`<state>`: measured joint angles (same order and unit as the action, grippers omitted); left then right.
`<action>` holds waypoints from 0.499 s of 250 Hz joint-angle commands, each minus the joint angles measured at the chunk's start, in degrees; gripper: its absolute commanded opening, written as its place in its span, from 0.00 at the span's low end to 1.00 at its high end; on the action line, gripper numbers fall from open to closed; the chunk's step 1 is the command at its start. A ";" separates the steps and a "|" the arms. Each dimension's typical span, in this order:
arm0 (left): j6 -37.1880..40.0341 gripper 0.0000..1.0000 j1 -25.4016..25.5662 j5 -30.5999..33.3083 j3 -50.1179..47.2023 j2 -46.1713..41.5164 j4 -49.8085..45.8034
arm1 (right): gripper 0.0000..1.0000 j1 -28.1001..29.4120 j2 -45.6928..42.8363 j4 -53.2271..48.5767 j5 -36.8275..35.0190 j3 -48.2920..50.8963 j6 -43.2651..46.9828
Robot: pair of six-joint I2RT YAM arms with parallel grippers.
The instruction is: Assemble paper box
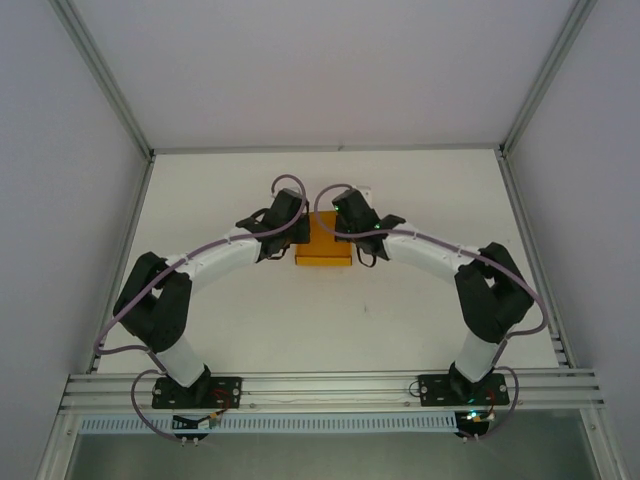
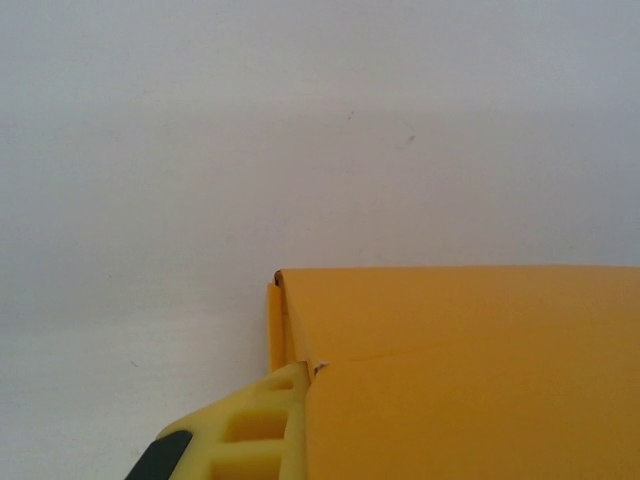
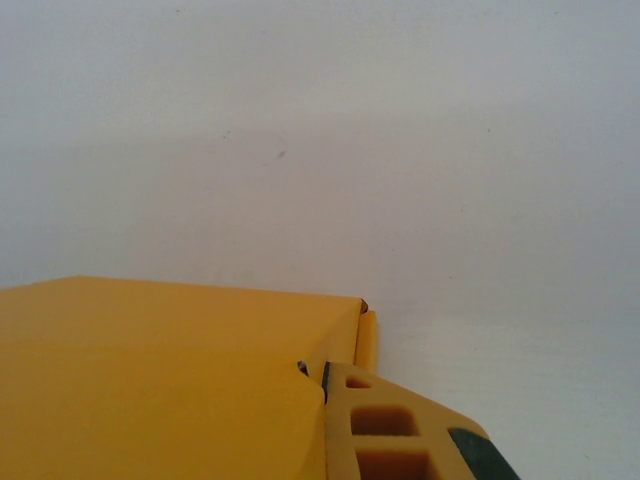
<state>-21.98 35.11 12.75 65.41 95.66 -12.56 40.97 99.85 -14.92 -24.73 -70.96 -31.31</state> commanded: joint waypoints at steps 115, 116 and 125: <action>-1.46 0.08 3.03 -6.05 -7.41 -3.81 0.36 | 0.00 2.27 -6.35 22.59 5.27 20.30 2.61; -1.48 0.09 3.03 -6.06 -7.45 -3.90 0.35 | 0.00 2.27 -6.39 22.71 5.33 20.41 2.68; -1.64 0.13 3.12 -6.22 -7.71 -4.52 0.21 | 0.00 2.46 -7.03 23.93 5.71 21.42 3.13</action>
<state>-23.00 36.91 11.64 60.03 92.86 -11.05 42.39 94.28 2.74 -23.97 -53.84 -29.28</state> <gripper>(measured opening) 0.080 0.059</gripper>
